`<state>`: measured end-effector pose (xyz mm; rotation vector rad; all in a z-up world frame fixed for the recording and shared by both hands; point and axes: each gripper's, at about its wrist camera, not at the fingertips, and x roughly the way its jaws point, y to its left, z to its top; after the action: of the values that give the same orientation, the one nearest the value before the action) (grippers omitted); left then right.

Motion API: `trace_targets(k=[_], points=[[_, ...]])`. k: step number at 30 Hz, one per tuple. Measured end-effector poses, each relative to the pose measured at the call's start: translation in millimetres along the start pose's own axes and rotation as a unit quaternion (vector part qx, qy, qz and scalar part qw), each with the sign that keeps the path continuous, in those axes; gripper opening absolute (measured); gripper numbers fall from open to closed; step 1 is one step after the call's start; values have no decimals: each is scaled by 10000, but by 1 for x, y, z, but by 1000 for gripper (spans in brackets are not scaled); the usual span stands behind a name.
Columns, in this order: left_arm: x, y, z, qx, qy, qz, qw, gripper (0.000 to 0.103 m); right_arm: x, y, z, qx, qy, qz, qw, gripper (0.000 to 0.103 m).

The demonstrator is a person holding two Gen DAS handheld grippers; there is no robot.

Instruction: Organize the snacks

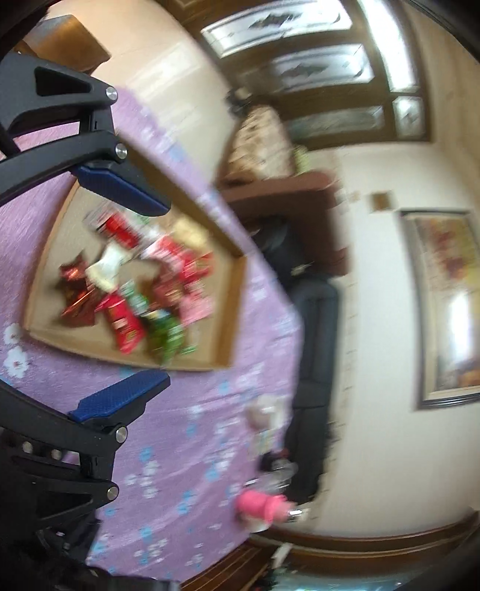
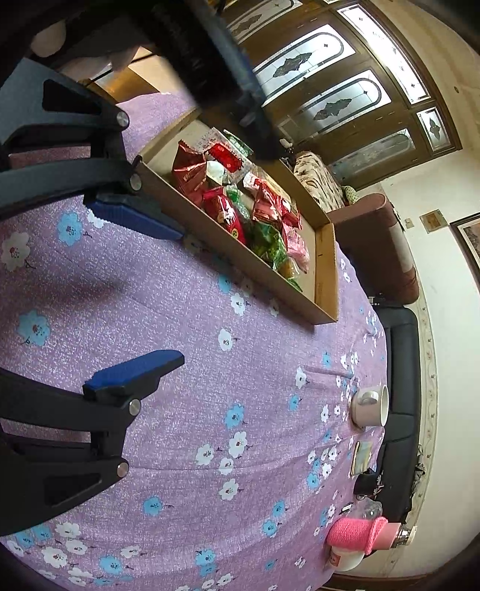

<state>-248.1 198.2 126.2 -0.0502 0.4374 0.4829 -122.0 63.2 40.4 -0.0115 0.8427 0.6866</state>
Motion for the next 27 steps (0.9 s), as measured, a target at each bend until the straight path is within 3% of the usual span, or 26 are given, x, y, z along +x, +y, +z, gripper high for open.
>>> trace_targets(k=[3,5,12,27], points=[[-27,1,2,-93,-587,396,9974,88,-3,3,0,-54,-49,13,10000,64],[-28,1,-4,-78,-668,511,9964,91,-4,6,-1,-99,-76,27,9999,64],[2,4,-8,-240,380,-171,9988,91,-5,18,-4,-301,-48,24,9995,64],[22,18,-22,-565,980,-275,9932,91,3,38,-10,-672,77,14,9977,68]])
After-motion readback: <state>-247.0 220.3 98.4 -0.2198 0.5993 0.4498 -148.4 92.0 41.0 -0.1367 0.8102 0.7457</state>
